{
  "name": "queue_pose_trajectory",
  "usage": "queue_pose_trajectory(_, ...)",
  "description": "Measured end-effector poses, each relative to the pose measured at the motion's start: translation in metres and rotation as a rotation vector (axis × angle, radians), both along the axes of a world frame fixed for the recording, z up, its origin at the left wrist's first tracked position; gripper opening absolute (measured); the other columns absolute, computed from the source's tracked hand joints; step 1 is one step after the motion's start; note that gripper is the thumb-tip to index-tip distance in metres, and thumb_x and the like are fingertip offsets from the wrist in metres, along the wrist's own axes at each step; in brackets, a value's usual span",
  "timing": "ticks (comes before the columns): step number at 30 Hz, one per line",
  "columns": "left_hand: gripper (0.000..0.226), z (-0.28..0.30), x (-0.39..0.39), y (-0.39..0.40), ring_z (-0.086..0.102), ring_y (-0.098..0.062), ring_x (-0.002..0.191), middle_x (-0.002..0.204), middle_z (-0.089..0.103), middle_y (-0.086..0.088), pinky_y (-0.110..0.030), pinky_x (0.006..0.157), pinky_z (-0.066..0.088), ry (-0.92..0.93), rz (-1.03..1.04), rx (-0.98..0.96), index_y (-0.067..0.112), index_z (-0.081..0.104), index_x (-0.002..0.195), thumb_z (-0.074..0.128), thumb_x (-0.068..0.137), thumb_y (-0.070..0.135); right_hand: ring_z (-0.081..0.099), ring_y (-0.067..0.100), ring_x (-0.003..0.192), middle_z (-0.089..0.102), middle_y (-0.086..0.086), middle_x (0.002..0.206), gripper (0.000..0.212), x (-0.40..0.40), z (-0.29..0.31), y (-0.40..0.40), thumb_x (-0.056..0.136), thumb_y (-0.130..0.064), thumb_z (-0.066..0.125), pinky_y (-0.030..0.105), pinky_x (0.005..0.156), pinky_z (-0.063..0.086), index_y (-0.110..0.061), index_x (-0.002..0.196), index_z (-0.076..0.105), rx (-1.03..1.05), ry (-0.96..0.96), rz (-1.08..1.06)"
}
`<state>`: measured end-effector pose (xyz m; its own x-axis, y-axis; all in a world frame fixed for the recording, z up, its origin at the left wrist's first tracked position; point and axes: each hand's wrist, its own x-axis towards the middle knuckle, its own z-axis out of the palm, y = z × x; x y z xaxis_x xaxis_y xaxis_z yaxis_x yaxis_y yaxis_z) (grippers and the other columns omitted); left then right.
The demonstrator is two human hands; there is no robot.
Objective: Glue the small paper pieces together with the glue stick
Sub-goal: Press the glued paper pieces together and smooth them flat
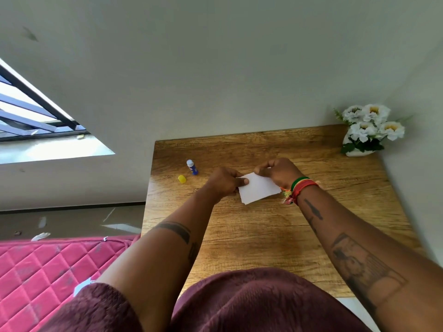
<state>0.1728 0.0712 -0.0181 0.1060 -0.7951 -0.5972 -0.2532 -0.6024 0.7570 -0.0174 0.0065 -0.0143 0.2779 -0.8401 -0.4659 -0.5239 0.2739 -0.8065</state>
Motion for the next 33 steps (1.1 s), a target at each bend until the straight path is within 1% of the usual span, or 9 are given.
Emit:
queue_pose_trajectory(5,0.015,0.005,-0.001,-0.003,0.076,-0.011,0.072,0.093,0.077,-0.006,-0.022,0.055,0.058,0.160,0.209,-0.018,0.009,0.074,0.099,0.076,0.092,0.023,0.061,0.009,0.083,0.071,-0.009,0.089,0.009,-0.002,0.003,0.000,0.085,-0.025,0.081,0.022,0.064,0.043,-0.026,0.078,0.075,0.003,-0.054,-0.129)
queue_pose_trajectory(8,0.012,0.006,0.000,-0.008,0.075,-0.023,0.091,0.097,0.077,-0.008,-0.038,0.076,0.065,0.041,0.156,-0.028,0.011,0.076,0.093,0.079,0.090,0.023,0.063,0.011,0.089,0.070,-0.013,0.091,0.007,-0.002,0.006,0.002,0.084,-0.027,0.081,0.025,0.068,0.045,-0.028,0.081,0.075,-0.020,-0.027,-0.029)
queue_pose_trajectory(11,0.018,0.011,0.000,-0.012,0.073,-0.025,0.094,0.096,0.078,-0.008,-0.043,0.085,0.063,-0.059,0.058,-0.055,0.011,0.078,0.095,0.080,0.089,0.028,0.061,0.006,0.086,0.071,-0.012,0.093,0.007,0.003,0.010,0.004,0.084,-0.029,0.080,0.025,0.067,0.045,-0.026,0.090,0.077,-0.069,0.058,0.118)
queue_pose_trajectory(14,0.020,0.013,-0.001,-0.011,0.072,-0.025,0.097,0.104,0.075,-0.009,-0.042,0.079,0.064,0.046,0.122,-0.046,0.013,0.074,0.101,0.077,0.091,0.030,0.064,0.010,0.080,0.073,-0.007,0.087,0.007,0.006,0.012,0.002,0.087,-0.023,0.078,0.026,0.064,0.046,-0.024,0.080,0.078,-0.092,0.012,0.021)
queue_pose_trajectory(16,0.021,0.011,-0.001,-0.007,0.072,-0.022,0.092,0.103,0.074,-0.010,-0.030,0.063,0.063,0.133,0.186,-0.018,0.007,0.073,0.103,0.076,0.093,0.026,0.064,0.013,0.078,0.072,-0.005,0.086,0.012,0.006,0.011,0.002,0.088,-0.021,0.077,0.025,0.062,0.046,-0.024,0.076,0.075,-0.065,-0.024,-0.076)
queue_pose_trajectory(19,0.018,0.008,0.000,-0.004,0.070,-0.019,0.084,0.093,0.074,-0.005,-0.020,0.051,0.053,0.053,0.184,-0.047,0.007,0.075,0.095,0.077,0.092,0.024,0.064,0.015,0.079,0.072,0.000,0.092,0.005,0.004,0.008,0.003,0.089,-0.022,0.076,0.025,0.062,0.046,-0.018,0.085,0.076,-0.007,-0.047,-0.080)
queue_pose_trajectory(23,0.016,0.010,0.001,-0.009,0.065,-0.011,0.074,0.086,0.074,0.001,-0.022,0.053,0.046,-0.132,0.020,-0.079,0.015,0.079,0.090,0.079,0.089,0.031,0.068,0.015,0.084,0.074,-0.001,0.100,0.025,0.005,0.012,0.009,0.088,-0.033,0.077,0.025,0.063,0.049,-0.015,0.106,0.077,0.032,-0.100,0.042)
queue_pose_trajectory(29,0.019,0.007,-0.005,-0.004,0.075,-0.015,0.075,0.095,0.078,-0.009,-0.018,0.054,0.054,0.122,0.178,-0.051,0.005,0.076,0.099,0.077,0.091,0.023,0.058,0.005,0.071,0.067,-0.004,0.087,0.014,0.006,0.007,0.008,0.090,-0.027,0.075,0.021,0.057,0.042,-0.017,0.081,0.072,-0.027,-0.082,-0.197)
queue_pose_trajectory(33,0.009,0.004,-0.006,-0.003,0.076,-0.012,0.070,0.087,0.079,-0.005,-0.021,0.058,0.058,0.041,0.177,-0.073,0.012,0.077,0.083,0.080,0.088,0.019,0.060,0.009,0.074,0.069,0.000,0.095,0.022,0.001,-0.001,0.014,0.090,-0.033,0.075,0.022,0.058,0.043,-0.011,0.094,0.076,0.036,-0.095,-0.196)
